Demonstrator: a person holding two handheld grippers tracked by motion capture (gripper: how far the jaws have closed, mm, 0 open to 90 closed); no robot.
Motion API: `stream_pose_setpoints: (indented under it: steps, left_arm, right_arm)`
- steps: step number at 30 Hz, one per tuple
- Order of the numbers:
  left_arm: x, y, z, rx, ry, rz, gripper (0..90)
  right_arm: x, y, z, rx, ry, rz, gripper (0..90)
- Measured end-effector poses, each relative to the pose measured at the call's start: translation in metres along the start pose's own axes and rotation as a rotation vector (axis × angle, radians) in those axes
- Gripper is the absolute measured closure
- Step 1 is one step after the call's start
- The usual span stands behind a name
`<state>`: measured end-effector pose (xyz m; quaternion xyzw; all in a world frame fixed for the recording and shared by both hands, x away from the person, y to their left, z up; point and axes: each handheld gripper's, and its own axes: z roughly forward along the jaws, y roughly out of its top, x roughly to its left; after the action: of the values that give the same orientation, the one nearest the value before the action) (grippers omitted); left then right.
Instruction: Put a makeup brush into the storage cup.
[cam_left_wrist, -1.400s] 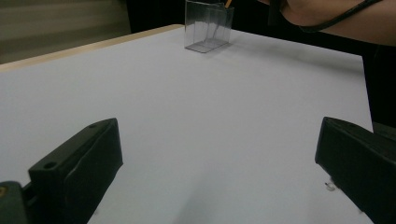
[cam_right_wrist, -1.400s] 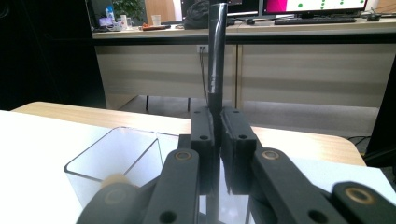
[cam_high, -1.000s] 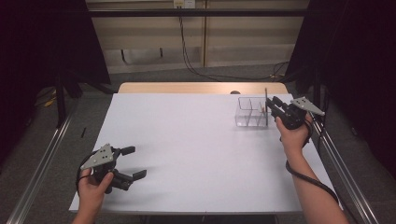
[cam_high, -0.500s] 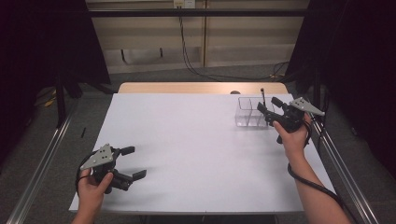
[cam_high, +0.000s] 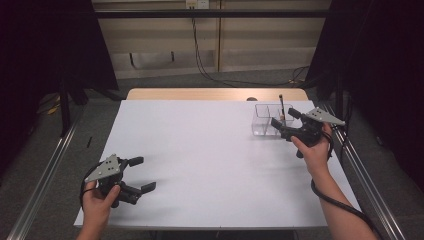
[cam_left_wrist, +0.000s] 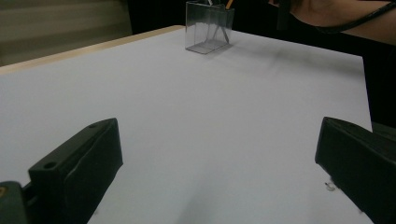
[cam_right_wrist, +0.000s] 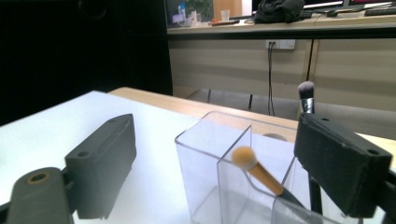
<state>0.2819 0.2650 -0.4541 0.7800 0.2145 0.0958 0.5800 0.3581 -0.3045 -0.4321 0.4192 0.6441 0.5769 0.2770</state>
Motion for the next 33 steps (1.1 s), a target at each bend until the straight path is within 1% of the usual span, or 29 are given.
stream_pose_setpoints:
  steps: [2, 8, 14, 20, 24, 27, 33]
  left_arm:
    - [0.000, 0.000, 0.001, 0.003, -0.002, 0.001, 0.6]
    - [0.000, 0.001, 0.002, 0.006, -0.005, 0.006, 0.6]
    - [0.000, 0.001, 0.003, 0.003, -0.004, 0.000, 0.6]
    - [0.000, 0.002, 0.004, 0.002, -0.007, 0.007, 0.6]
    - [0.001, 0.003, 0.007, -0.002, -0.011, 0.001, 0.6]
    - [0.002, 0.003, 0.008, 0.004, -0.014, 0.012, 0.6]
    - [0.001, 0.002, 0.008, 0.001, -0.017, 0.002, 0.6]
  right_arm:
    - [0.001, -0.001, -0.001, 0.008, 0.003, -0.009, 10.2]
    - [0.004, -0.002, -0.005, 0.018, 0.016, -0.003, 8.5]
    - [0.007, -0.002, -0.007, 0.030, 0.033, -0.032, 7.1]
    - [0.010, -0.003, -0.008, 0.034, 0.041, -0.042, 5.9]
    - [0.012, -0.002, -0.009, 0.035, 0.048, -0.045, 5.2]
    - [0.013, -0.001, -0.010, 0.038, 0.051, -0.050, 4.5]
    - [0.015, -0.003, -0.012, 0.042, 0.058, -0.057, 4.1]
